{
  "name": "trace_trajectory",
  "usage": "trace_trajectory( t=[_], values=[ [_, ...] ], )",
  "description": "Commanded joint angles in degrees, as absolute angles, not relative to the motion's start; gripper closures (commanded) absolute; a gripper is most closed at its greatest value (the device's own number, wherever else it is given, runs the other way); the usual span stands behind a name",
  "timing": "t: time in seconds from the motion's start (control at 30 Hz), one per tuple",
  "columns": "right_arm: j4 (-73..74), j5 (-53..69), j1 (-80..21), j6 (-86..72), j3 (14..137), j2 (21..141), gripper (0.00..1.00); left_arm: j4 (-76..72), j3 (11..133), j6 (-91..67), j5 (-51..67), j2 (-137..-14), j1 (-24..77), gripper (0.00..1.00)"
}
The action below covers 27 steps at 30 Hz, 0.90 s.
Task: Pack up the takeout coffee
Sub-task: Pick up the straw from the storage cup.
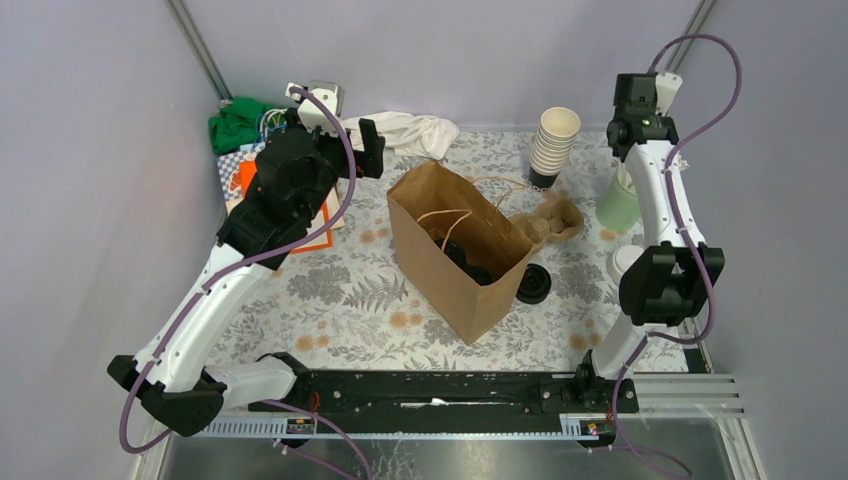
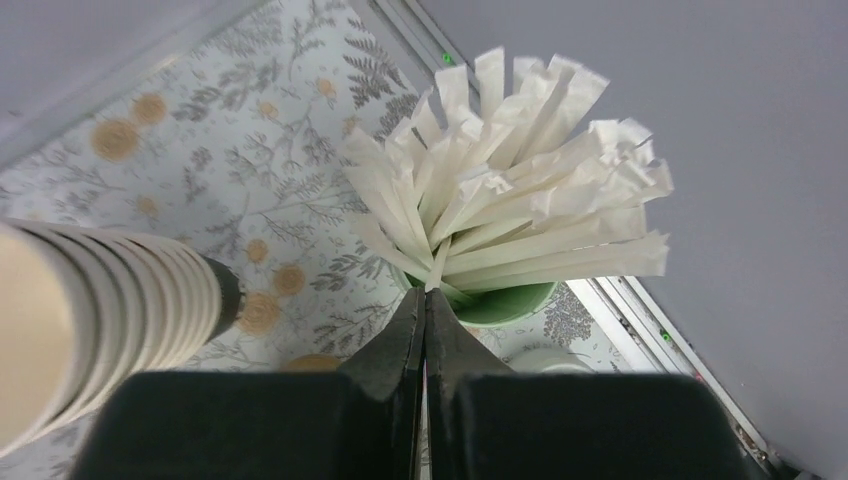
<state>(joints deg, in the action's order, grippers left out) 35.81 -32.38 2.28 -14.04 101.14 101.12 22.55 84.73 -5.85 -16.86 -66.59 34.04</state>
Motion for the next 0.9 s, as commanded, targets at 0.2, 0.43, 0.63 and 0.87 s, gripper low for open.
trace_trajectory(
  t=[0.2, 0.43, 0.63, 0.87],
  values=[
    [48.5, -30.5, 2.2, -19.9, 117.7, 93.3, 1.0, 19.4, 84.5, -6.7, -15.2, -66.4, 33.7, 0.06],
    [54.9, -21.6, 2.2, -20.0, 131.3, 89.3, 1.0, 19.3, 85.0, -8.2, -13.7, -67.2, 33.7, 0.06],
    [47.8, -3.5, 2.2, -22.7, 126.2, 78.5, 1.0, 19.0, 85.8, -9.8, -11.9, -68.2, 33.7, 0.07],
    [34.8, 19.3, 2.2, -33.5, 120.5, 72.0, 1.0, 18.8, 84.9, -11.5, -10.5, -68.1, 33.7, 0.07]
  ],
)
